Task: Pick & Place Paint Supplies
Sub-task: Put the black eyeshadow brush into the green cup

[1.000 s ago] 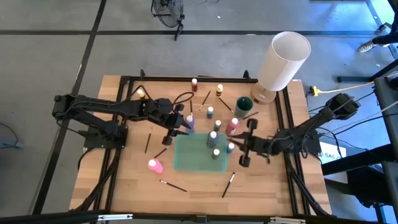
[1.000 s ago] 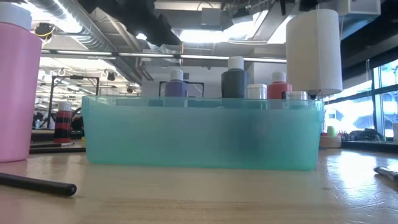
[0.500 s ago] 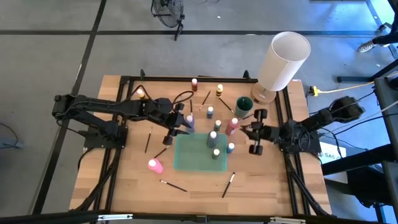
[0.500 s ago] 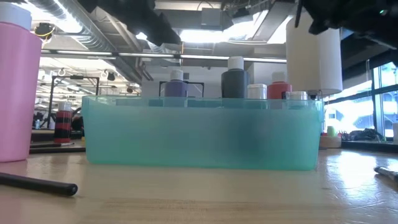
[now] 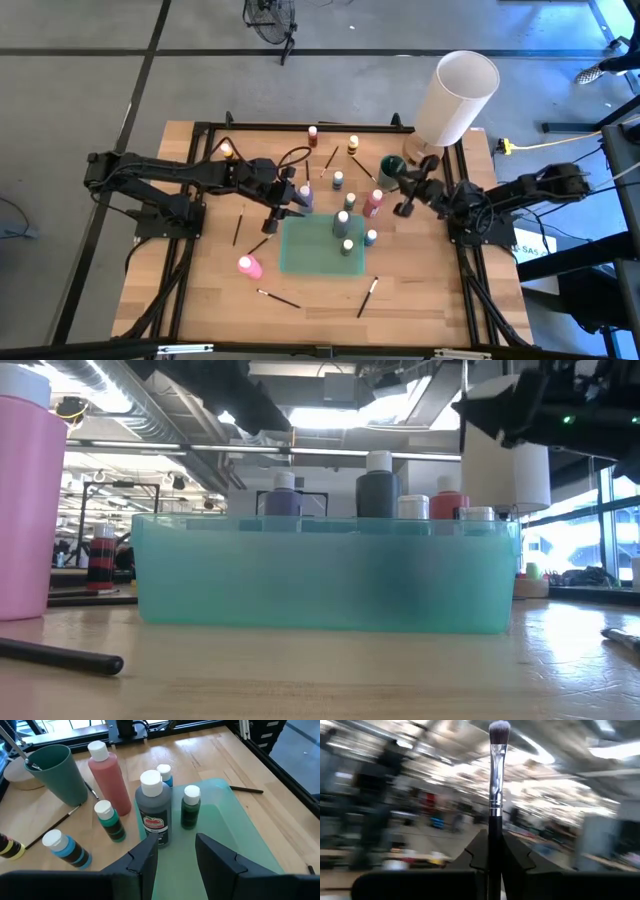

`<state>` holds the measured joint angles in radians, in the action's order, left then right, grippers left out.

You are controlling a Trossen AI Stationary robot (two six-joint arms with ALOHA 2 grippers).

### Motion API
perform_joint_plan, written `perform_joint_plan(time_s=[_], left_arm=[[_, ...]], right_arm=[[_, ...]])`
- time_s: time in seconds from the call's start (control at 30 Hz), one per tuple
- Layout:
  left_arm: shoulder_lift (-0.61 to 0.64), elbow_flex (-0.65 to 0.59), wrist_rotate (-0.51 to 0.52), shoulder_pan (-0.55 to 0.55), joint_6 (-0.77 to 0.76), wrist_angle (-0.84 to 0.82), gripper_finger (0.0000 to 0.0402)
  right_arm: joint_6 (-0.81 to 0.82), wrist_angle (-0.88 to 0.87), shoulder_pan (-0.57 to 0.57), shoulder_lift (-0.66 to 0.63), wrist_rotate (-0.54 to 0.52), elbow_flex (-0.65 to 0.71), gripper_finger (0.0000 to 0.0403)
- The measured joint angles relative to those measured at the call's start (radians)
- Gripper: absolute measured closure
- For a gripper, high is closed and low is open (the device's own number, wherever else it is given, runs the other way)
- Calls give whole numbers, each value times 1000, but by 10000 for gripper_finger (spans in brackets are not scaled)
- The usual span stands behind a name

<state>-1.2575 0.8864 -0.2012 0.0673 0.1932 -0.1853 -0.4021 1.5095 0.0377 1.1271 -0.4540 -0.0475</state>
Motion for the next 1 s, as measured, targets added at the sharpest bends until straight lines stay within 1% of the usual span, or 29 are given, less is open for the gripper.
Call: perform_joint_plan(time_s=[0.03,0.13,0.23,0.4,0.53,0.57,0.73,0.9,1.0], left_arm=[[0,0,0,0,0,-1,274],[0,0,0,0,0,-10,274],[0,0,0,0,0,-14,274],[0,0,0,0,-12,-21,274],[0,0,0,0,-14,-19,274],[0,0,0,0,-15,-20,274],[0,0,1,0,-15,-19,274],[0,0,0,0,-15,-18,274],[0,0,0,0,-11,-17,274]], right_arm=[[1,0,-15,-9,-32,7,377],[55,-1,-74,-21,-36,21,377],[204,-6,-133,-21,-78,21,377],[292,-63,-176,-21,-81,21,377],[375,-124,-177,-18,-242,21,377],[393,-139,-177,-14,-267,21,377],[422,-150,-177,16,-253,21,377],[484,-182,-177,46,-285,20,377],[497,-183,-177,66,-286,20,377]])
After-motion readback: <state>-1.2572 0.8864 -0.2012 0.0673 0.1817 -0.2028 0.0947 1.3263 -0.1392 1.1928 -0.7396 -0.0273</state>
